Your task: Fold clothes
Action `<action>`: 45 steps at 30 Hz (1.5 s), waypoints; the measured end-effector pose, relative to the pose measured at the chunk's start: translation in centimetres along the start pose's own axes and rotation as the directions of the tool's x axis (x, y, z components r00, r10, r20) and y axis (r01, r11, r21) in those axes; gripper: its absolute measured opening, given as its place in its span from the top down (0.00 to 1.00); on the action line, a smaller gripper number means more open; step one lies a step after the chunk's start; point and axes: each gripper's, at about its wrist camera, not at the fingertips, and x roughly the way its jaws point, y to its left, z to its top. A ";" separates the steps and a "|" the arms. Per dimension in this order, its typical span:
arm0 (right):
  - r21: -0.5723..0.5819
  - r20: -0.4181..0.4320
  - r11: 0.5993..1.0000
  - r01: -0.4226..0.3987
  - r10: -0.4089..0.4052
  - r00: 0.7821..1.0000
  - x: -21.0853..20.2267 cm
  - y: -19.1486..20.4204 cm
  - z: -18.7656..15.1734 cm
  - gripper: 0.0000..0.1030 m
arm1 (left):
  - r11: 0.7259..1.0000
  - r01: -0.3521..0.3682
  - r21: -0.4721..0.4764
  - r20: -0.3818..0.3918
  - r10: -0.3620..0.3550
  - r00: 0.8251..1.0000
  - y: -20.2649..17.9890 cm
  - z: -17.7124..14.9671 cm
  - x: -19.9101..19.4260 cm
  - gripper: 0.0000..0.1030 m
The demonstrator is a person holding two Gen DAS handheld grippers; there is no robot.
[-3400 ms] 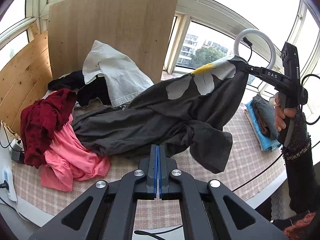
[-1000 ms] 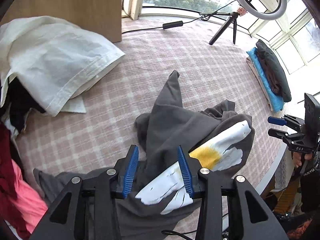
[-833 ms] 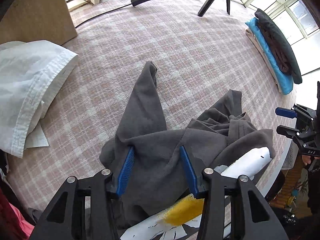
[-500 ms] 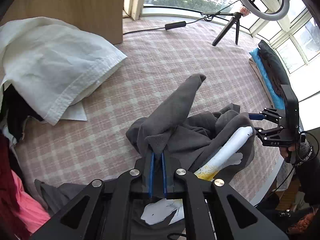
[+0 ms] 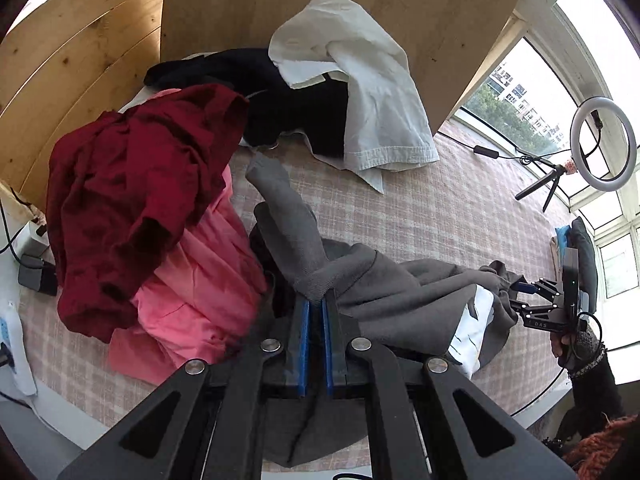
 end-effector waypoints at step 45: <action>0.012 0.054 0.997 -0.070 0.070 0.996 -7.3 4.8 -9.1 0.66 | 0.891 0.145 0.431 -0.226 -0.049 0.973 -12.3 -6.9 3.1 0.90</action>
